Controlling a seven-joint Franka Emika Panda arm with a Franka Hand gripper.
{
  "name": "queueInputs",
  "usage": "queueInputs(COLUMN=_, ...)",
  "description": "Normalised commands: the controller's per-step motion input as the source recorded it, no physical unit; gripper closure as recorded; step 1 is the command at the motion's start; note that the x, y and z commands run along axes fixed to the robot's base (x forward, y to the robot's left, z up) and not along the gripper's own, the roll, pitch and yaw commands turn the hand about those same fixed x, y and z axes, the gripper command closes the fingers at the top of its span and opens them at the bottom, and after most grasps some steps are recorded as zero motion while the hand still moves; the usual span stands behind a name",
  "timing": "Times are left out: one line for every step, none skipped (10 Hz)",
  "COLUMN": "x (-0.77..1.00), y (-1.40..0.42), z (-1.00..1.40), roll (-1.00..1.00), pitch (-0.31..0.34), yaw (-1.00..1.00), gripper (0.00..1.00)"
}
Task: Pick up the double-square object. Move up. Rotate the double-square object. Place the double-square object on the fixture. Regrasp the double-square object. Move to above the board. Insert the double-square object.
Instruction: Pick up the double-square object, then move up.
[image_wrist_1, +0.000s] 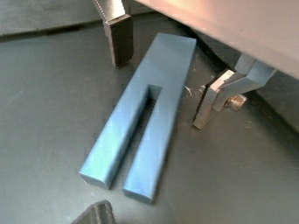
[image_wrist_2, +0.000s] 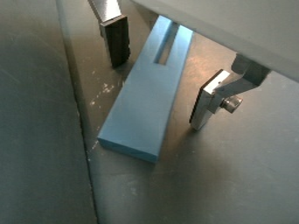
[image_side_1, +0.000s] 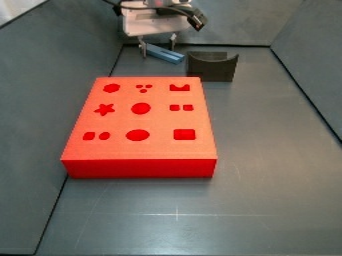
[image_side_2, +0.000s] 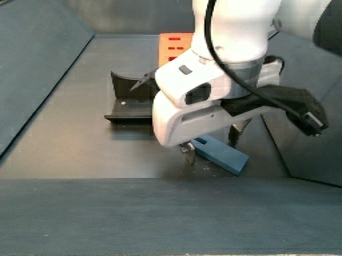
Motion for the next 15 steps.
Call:
queueInputs(x=0.0, y=0.0, z=-0.25, roll=-0.08, pitch=-0.051, yaw=0.0, gripper=0.0)
queueInputs(x=0.0, y=0.07, z=-0.04, roll=-0.12, pitch=-0.029, yaw=0.0, gripper=0.0)
queueInputs(x=-0.03, y=0.0, z=0.0, roll=0.03, pitch=0.0, yaw=-0.01, gripper=0.0)
queueInputs(x=0.0, y=0.0, z=0.0, roll=0.0, pitch=0.0, yaw=0.0, gripper=1.0)
queueInputs(x=0.0, y=0.0, z=0.0, roll=0.0, pitch=0.0, yaw=0.0, gripper=1.0)
queueInputs(x=0.0, y=0.0, z=0.0, roll=0.0, pitch=0.0, yaw=0.0, gripper=1.0)
queueInputs(x=0.0, y=0.0, z=0.0, roll=0.0, pitch=0.0, yaw=0.0, gripper=1.0)
queueInputs(x=0.0, y=0.0, z=0.0, roll=0.0, pitch=0.0, yaw=0.0, gripper=1.0)
queueInputs(x=0.0, y=0.0, z=0.0, roll=0.0, pitch=0.0, yaw=0.0, gripper=1.0)
queueInputs(x=0.0, y=0.0, z=0.0, roll=0.0, pitch=0.0, yaw=0.0, gripper=1.0)
queueInputs(x=0.0, y=0.0, z=0.0, roll=0.0, pitch=0.0, yaw=0.0, gripper=1.0)
queueInputs(x=0.0, y=0.0, z=0.0, roll=0.0, pitch=0.0, yaw=0.0, gripper=1.0)
queueInputs(x=0.0, y=0.0, z=0.0, roll=0.0, pitch=0.0, yaw=0.0, gripper=1.0)
queueInputs(x=0.0, y=0.0, z=0.0, roll=0.0, pitch=0.0, yaw=0.0, gripper=1.0)
queueInputs(x=0.0, y=0.0, z=0.83, roll=0.0, pitch=0.0, yaw=0.0, gripper=1.0)
